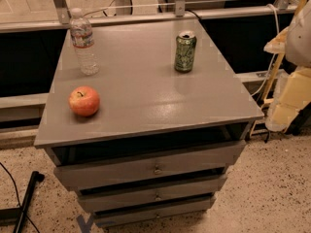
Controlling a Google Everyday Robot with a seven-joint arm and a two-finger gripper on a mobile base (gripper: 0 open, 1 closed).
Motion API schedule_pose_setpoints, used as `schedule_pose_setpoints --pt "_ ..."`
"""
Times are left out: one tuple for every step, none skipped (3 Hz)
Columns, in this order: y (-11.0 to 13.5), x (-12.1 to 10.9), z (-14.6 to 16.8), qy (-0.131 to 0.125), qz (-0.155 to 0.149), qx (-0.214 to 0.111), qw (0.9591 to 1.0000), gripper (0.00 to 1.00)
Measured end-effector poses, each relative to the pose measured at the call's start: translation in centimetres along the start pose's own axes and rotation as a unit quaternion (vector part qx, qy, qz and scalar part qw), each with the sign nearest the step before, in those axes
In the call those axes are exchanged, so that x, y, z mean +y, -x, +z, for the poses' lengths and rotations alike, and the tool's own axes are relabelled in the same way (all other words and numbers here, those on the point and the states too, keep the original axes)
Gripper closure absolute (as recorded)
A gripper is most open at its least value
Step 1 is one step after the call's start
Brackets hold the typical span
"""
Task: Move green can near water bottle
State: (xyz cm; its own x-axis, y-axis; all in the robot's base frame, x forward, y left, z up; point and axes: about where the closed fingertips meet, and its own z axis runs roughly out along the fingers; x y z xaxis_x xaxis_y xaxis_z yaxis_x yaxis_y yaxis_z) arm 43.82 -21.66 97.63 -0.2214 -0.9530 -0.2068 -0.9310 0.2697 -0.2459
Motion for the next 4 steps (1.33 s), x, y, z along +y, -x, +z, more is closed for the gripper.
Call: schedule_pose_setpoints --pt "0.0 0.0 0.0 0.000 0.000 0.000 1.0000 0.00" --pt "1.1 -2.1 0.2 -0.012 0.003 -0.022 0.9997 0.00" --pt "2.8 -6.5 0.3 -0.037 0.009 -0.063 0.9973 0.00" --pt "6.0 -14.6 0.4 -0.083 0.033 -0.147 0.9851 0.00"
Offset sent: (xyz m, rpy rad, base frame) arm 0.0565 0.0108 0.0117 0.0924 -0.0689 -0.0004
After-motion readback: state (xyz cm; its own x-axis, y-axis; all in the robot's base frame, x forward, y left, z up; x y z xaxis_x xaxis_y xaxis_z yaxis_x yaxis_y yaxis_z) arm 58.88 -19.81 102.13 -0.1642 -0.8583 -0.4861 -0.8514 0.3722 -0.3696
